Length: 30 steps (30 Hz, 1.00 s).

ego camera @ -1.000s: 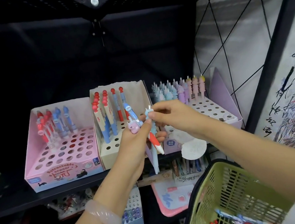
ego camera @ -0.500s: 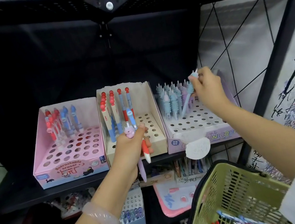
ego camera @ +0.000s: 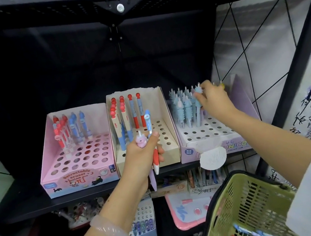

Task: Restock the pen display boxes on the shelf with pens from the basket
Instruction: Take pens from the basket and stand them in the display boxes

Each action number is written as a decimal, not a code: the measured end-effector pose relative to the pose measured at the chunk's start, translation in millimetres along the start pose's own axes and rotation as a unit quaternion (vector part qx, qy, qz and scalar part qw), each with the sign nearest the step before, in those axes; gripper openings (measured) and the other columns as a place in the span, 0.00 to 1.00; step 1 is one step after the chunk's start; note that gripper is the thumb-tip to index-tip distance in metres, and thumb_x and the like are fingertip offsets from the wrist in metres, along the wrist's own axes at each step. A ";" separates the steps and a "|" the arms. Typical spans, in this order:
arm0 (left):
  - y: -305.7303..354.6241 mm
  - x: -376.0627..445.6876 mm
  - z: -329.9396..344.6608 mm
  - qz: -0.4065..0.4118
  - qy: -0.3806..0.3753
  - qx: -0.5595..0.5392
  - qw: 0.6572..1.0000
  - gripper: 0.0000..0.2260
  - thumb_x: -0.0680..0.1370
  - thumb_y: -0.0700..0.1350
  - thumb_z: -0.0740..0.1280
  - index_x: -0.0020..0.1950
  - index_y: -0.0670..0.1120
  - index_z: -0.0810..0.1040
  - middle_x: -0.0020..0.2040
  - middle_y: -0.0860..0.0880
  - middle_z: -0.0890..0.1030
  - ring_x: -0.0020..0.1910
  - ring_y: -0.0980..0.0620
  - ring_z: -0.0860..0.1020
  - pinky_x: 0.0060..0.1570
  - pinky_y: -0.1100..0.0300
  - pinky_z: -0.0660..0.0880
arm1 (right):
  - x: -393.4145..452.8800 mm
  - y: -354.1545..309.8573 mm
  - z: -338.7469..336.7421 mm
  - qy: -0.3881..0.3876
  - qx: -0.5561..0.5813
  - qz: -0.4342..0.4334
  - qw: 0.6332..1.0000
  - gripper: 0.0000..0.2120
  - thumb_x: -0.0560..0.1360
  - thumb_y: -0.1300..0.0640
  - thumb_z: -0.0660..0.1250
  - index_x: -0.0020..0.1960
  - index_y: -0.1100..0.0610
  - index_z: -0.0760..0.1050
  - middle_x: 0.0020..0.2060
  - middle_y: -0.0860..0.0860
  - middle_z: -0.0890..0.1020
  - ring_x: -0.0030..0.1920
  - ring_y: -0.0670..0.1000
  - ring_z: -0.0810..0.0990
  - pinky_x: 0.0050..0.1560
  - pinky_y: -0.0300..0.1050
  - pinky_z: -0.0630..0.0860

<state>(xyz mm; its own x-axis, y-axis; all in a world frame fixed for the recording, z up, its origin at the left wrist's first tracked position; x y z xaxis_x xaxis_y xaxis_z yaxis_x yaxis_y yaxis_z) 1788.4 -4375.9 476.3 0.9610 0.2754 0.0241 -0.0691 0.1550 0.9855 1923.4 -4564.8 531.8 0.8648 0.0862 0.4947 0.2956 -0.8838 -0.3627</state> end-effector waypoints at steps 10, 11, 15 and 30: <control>-1.5 -6.1 -3.2 0.014 -0.003 -0.015 1.000 0.05 0.77 0.46 0.66 0.44 0.46 0.78 0.25 0.51 0.78 0.22 0.57 0.74 0.24 0.66 0.72 | -23.5 -1.5 6.6 -0.009 0.004 -0.003 1.000 0.12 0.79 0.56 0.61 0.53 0.66 0.72 0.47 0.61 0.80 0.57 0.63 0.75 0.54 0.56 0.73; -1.3 -5.8 -3.7 0.015 0.000 -0.015 1.000 0.04 0.77 0.46 0.66 0.44 0.47 0.78 0.25 0.52 0.78 0.22 0.57 0.74 0.23 0.66 0.72 | -27.6 -9.8 1.6 0.041 0.033 -0.018 0.998 0.10 0.78 0.56 0.62 0.52 0.64 0.72 0.46 0.58 0.80 0.56 0.60 0.75 0.56 0.55 0.73; -0.3 -4.5 -4.9 0.023 0.008 -0.012 1.000 0.04 0.77 0.47 0.67 0.42 0.49 0.77 0.25 0.52 0.78 0.22 0.57 0.73 0.25 0.65 0.72 | -50.4 -69.8 -0.1 -0.100 0.236 -0.063 0.964 0.08 0.77 0.49 0.63 0.52 0.52 0.75 0.43 0.44 0.79 0.43 0.39 0.76 0.44 0.30 0.74; 27.0 -11.9 -105.2 0.040 0.104 -0.050 0.992 0.09 0.77 0.51 0.65 0.45 0.46 0.76 0.27 0.51 0.79 0.22 0.55 0.74 0.21 0.65 0.71 | -49.3 -218.2 6.3 -0.169 0.416 -0.070 0.891 0.04 0.77 0.58 0.65 0.50 0.58 0.75 0.37 0.54 0.81 0.38 0.50 0.81 0.48 0.45 0.80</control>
<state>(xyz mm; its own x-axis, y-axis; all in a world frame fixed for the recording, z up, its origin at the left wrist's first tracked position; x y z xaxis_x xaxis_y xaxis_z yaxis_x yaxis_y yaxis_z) 1746.9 -4275.2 484.9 0.8761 0.4789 0.0553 -0.1789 0.2164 0.9598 1818.8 -4373.3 581.6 0.8271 0.4268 0.3658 0.4868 -0.2184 -0.8458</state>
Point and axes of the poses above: each hand's wrist, its own x-axis towards the middle knuckle, its own z-axis out of the palm, y = z × x, the point moved 2 cm from there along x, towards the middle knuckle
